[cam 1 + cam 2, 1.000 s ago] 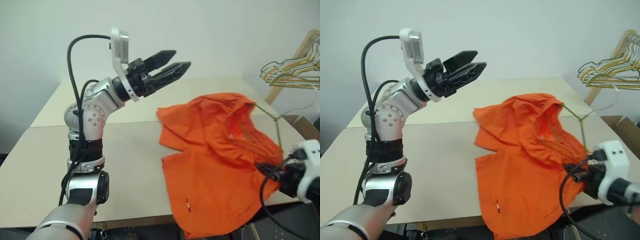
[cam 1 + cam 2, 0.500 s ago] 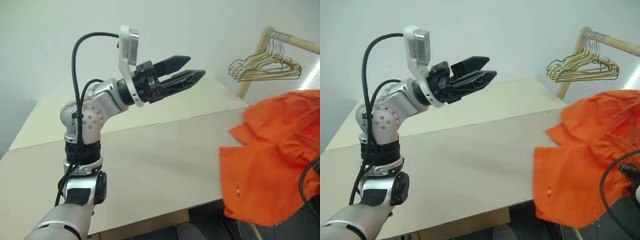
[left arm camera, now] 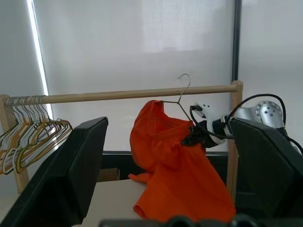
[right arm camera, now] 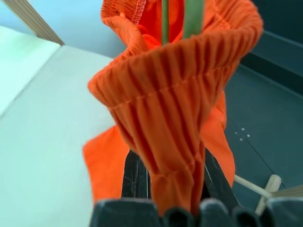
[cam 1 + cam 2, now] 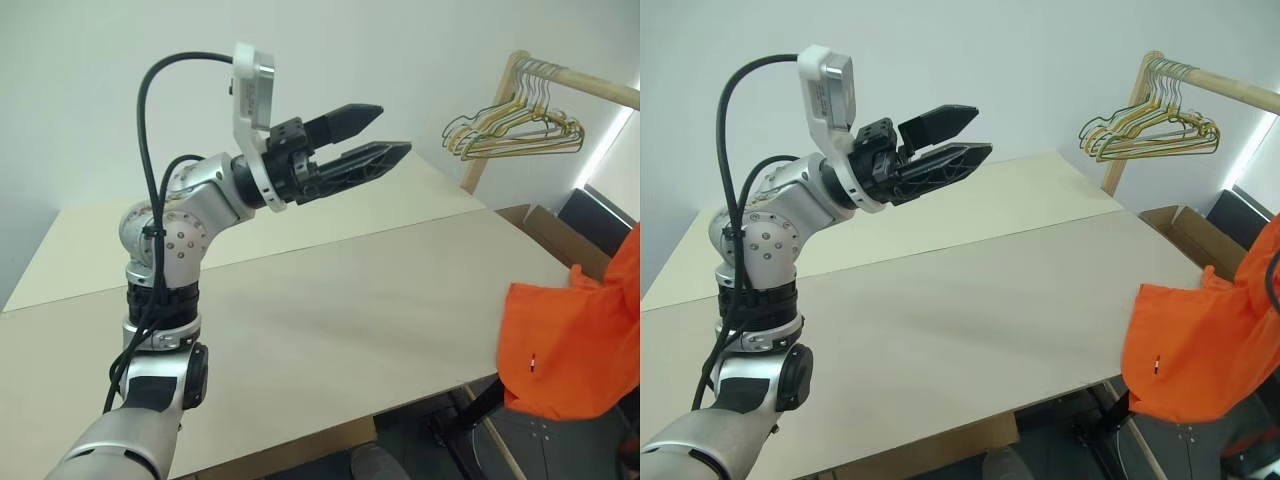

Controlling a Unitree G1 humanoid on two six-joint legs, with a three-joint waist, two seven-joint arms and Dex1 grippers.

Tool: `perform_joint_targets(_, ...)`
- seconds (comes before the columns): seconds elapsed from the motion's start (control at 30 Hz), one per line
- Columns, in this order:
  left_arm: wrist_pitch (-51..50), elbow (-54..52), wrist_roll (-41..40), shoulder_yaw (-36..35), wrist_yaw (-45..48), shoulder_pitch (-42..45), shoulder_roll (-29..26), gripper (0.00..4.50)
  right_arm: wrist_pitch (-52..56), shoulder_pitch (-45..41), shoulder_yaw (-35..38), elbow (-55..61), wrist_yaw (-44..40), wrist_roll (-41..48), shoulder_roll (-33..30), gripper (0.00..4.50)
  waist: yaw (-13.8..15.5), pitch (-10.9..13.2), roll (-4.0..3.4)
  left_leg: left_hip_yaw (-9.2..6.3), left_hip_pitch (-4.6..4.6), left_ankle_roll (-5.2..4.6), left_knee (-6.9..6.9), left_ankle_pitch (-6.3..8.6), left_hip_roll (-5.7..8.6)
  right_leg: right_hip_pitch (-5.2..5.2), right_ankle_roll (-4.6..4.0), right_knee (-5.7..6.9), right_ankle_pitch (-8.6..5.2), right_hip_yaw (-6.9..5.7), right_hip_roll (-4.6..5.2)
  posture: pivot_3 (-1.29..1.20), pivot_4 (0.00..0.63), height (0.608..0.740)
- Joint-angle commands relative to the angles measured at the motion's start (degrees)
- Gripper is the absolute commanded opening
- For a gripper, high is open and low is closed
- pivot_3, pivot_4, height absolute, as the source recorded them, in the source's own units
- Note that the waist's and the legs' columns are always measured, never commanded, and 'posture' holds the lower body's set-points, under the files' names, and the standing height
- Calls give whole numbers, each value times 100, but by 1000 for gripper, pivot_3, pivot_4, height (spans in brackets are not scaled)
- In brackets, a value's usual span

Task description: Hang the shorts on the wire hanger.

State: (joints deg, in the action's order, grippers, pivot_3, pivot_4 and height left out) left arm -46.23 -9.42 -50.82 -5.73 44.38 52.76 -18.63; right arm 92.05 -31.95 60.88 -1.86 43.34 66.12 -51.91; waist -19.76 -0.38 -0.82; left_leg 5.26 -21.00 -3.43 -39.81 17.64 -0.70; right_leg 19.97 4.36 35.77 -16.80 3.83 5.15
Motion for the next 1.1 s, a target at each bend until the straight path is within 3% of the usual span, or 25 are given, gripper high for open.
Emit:
perform_joint_targets(0.03,173,-175,20,-72,-35,7,-71,4465,44,-597,-101,-599,-47,-613,-294,0,12,1,1,0,1,1,-1,-1,0,1,0,0,0,0,-1,-369,0,740)
perform_joint_targets(0.37,203,-309,29,-102,-175,-103,-133,4465,-744,-1339,105,-2420,-541,-2426,-447,0,89,7,9,4,-3,24,-1,-14,2,2,8,-15,0,7,1,-334,0,740)
perform_joint_targets(0.67,246,-272,63,-84,-275,-96,-167,4465,-1402,-1281,-205,-2832,-1192,-3352,-505,0,169,18,24,8,-3,28,-1,-16,2,0,12,-27,2,10,1,-310,0,740)
perform_joint_targets(0.83,253,-206,72,-99,-303,-61,-200,4500,-1311,-1254,-455,-2256,-1405,-3639,-277,1289,190,17,22,9,-5,34,-1,-19,2,1,18,-38,5,10,2,-301,0,740)
perform_joint_targets(1.1,285,-102,142,-90,-259,-1,-264,4500,-1649,-1182,-1070,-626,-1178,-4570,174,3956,324,13,2,10,-3,38,-2,-21,2,11,20,-28,7,16,6,-280,0,740)
